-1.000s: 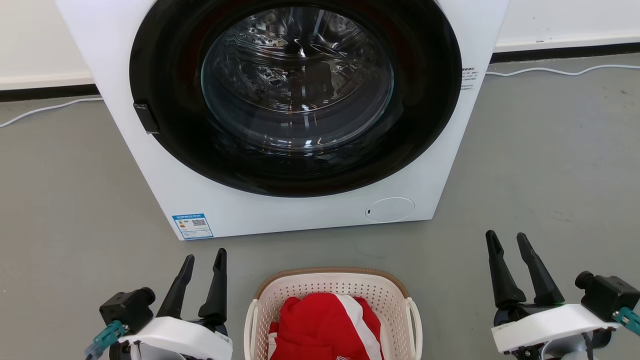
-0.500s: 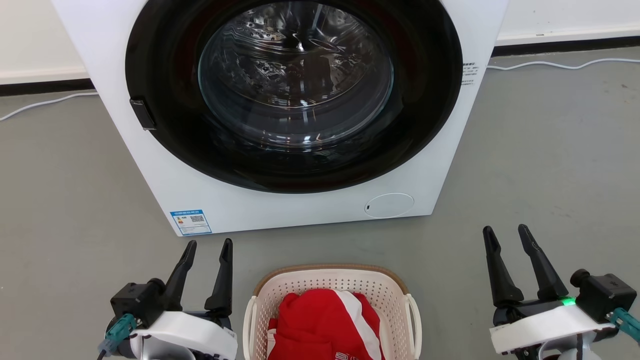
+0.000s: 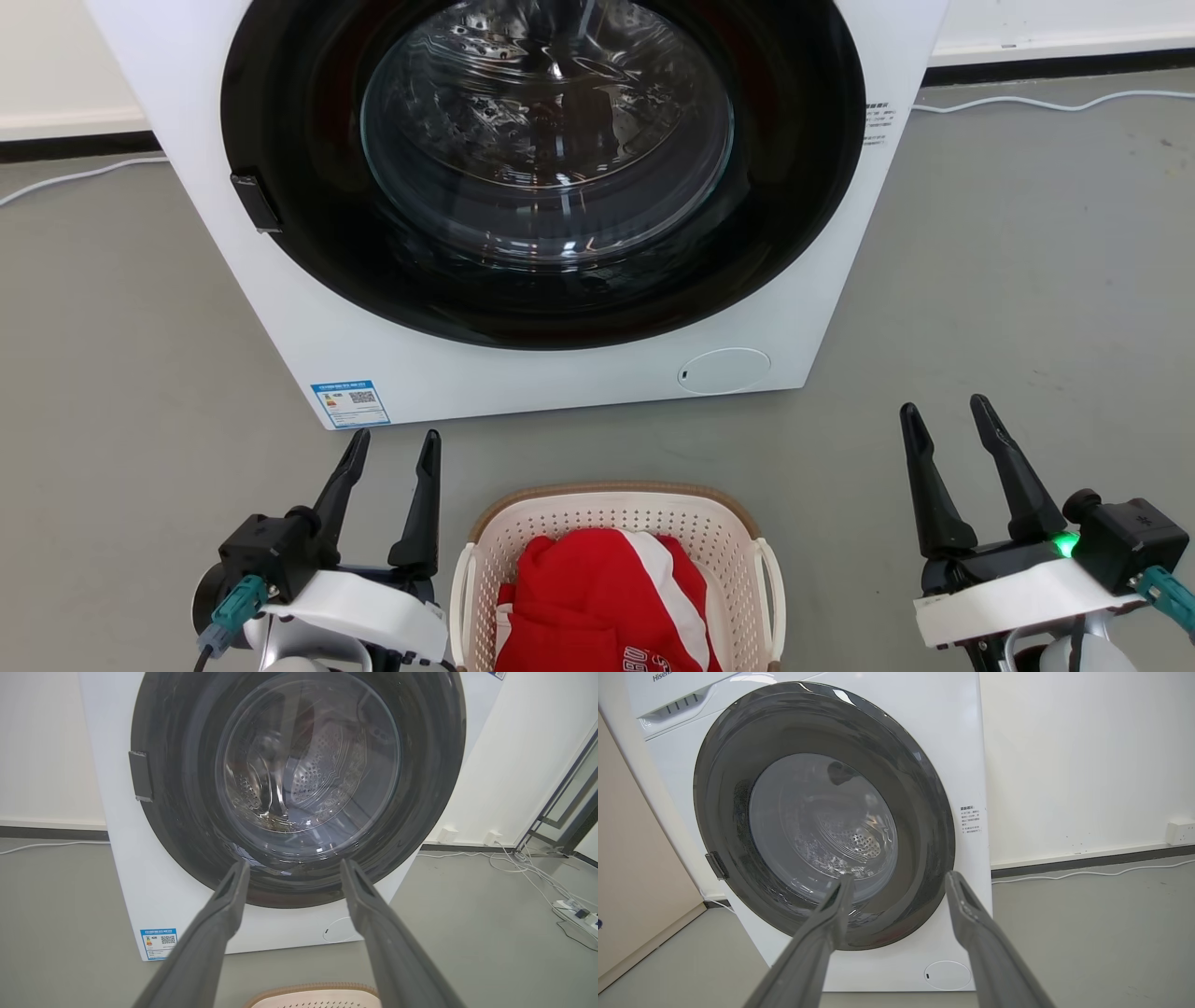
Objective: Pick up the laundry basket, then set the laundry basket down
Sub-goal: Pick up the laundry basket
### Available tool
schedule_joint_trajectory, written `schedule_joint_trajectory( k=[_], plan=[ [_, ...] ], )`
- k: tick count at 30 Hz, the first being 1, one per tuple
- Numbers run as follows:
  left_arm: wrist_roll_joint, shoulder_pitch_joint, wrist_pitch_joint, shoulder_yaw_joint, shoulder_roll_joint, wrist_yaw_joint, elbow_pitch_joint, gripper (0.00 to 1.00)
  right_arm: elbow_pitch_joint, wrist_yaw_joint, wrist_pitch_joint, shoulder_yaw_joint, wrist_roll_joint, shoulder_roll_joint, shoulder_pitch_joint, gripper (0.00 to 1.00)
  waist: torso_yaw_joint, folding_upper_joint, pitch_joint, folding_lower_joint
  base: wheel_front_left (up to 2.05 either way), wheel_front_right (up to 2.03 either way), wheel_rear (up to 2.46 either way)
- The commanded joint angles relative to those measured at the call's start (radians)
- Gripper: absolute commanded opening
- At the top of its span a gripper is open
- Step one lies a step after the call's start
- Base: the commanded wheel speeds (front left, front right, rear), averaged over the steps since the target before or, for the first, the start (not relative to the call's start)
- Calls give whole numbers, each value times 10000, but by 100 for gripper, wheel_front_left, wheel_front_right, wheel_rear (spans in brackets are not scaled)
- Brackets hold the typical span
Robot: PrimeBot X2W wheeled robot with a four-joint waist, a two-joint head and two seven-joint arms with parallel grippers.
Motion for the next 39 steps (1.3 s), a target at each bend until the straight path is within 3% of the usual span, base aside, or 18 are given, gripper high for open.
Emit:
schedule_joint_trajectory(
  k=[1,24,39],
  plan=[
    [8,-458,-61,281,109,-60,-245,100,-282,73,-141,178,-94,-146,-454,100,-3,0,15,0,0,0,0],
    [-270,-1027,-61,535,105,-60,495,100,-264,73,-141,106,-34,-168,-878,100,-421,0,1473,0,0,0,0],
    [-558,-2162,-61,1108,181,-60,2685,100,-437,73,-141,320,151,-245,-1508,100,-646,0,3351,0,0,0,0]
  ],
)
